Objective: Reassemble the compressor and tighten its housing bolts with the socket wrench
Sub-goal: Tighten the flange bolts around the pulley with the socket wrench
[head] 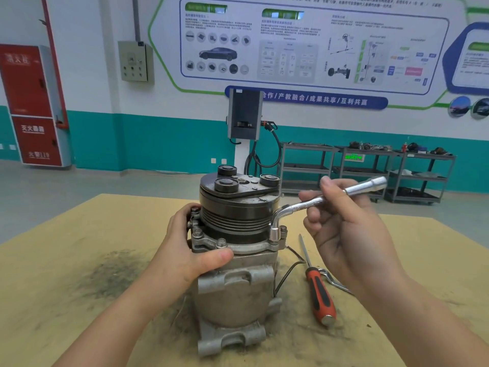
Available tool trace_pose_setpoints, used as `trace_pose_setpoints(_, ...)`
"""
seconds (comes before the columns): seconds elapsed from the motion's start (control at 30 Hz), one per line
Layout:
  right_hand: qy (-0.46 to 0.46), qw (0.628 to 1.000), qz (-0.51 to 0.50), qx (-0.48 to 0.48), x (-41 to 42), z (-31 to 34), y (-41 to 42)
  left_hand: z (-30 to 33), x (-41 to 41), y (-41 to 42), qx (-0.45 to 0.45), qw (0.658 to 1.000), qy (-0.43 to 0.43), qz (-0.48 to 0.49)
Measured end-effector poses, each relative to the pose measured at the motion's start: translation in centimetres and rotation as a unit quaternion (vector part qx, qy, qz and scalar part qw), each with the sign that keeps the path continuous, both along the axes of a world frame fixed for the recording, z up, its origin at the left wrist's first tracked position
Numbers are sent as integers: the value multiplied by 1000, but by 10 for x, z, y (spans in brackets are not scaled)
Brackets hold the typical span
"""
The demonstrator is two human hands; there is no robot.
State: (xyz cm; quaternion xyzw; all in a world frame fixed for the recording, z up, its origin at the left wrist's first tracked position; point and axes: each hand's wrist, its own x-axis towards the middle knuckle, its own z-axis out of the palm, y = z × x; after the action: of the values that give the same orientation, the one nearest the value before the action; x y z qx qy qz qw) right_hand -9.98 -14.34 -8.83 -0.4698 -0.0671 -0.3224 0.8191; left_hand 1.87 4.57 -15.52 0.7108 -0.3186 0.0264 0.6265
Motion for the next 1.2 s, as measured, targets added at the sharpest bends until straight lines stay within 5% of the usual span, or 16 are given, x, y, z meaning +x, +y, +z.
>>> trace_pose_setpoints(0.1, -95, 988, -70, -100, -4, -11, 11, 0, 0, 0, 1, 1000, -3, -1)
trace_pose_setpoints(0.37, -136, 975, -136, -111, -1, -26, 10, 1, -1, 1, -2, 1000, -2, -7)
trace_pose_setpoints(0.5, -248, 877, -242, -334, -6, -34, 18, -1, 0, 0, -7, 1000, -8, -7)
trace_pose_setpoints(0.67, -215, 733, -301, -572, -14, -27, 30, -6, 8, -1, -7, 1000, -16, 7)
trace_pose_setpoints(0.87, -168, 701, -322, -614, -22, -16, 37, -7, 9, -3, -10, 1000, -11, 25)
trace_pose_setpoints(0.93, -194, 726, -322, -575, -23, -9, 32, -4, 3, -2, -9, 999, -5, 33)
trace_pose_setpoints(1.1, -132, 935, -224, -242, -20, 6, 15, -4, -22, -15, -27, 996, -6, 81)
trace_pose_setpoints(1.2, -48, 977, -186, -92, -14, 9, 2, -3, -28, -18, -23, 995, -6, 95)
